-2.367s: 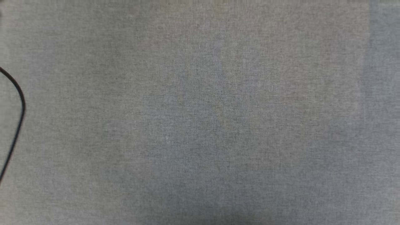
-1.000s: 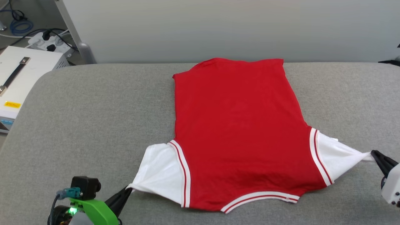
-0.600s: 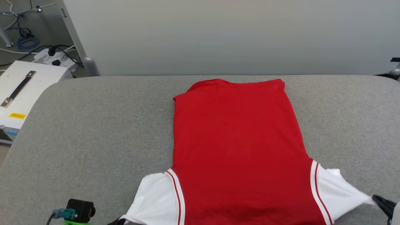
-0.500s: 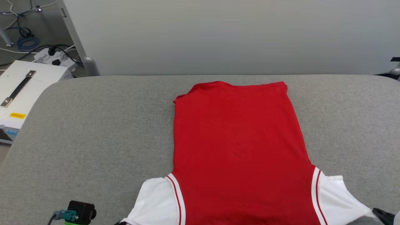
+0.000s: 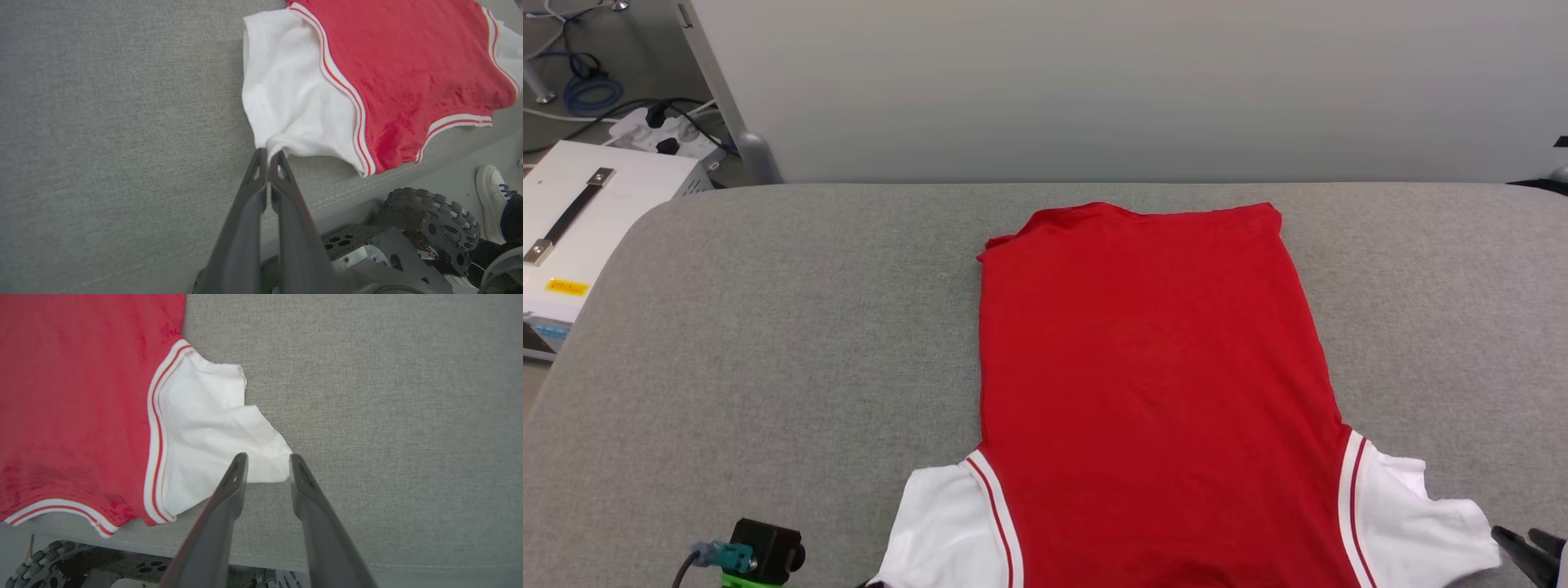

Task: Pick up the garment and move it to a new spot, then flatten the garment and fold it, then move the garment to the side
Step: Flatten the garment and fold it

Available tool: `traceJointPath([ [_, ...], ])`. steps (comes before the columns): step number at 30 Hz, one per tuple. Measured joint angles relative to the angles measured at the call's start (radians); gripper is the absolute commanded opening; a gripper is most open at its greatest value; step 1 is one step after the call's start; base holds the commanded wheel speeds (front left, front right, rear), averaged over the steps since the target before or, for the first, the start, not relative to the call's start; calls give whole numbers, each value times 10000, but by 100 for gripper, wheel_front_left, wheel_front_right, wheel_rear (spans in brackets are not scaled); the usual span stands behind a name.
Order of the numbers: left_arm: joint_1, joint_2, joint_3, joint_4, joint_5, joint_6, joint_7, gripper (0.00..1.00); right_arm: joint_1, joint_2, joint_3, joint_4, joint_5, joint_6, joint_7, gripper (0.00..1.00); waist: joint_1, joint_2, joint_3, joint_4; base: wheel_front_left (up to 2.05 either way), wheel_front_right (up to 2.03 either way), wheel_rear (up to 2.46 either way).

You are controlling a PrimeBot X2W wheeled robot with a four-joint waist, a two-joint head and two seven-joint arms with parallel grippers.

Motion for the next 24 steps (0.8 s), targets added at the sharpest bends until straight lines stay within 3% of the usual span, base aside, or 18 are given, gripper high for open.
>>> traceJointPath([
  [4, -237, 130, 81, -667, 42, 136, 186, 0, -394, 104, -362, -604, -178, 0, 316, 100, 0, 0, 244, 129, 0, 0, 0],
  [12, -1068, 508, 186, -2918, 270, 719, 1114, 0, -2722, 278, -819, -1331, -669, -2, 1289, 100, 0, 0, 1282, 470, 0, 0, 0],
  [18, -1748, 554, 196, -4270, 911, 984, 1540, 0, -5377, 372, -895, -809, -1197, -2, 2324, 100, 1, 0, 2415, 845, 0, 0, 0],
  [24, -2323, 420, 222, -5045, 1425, 1066, 1597, 0, -7821, 510, -1001, 514, -1925, -2, 3591, 100, 2, 0, 3590, 1357, 0, 0, 0],
])
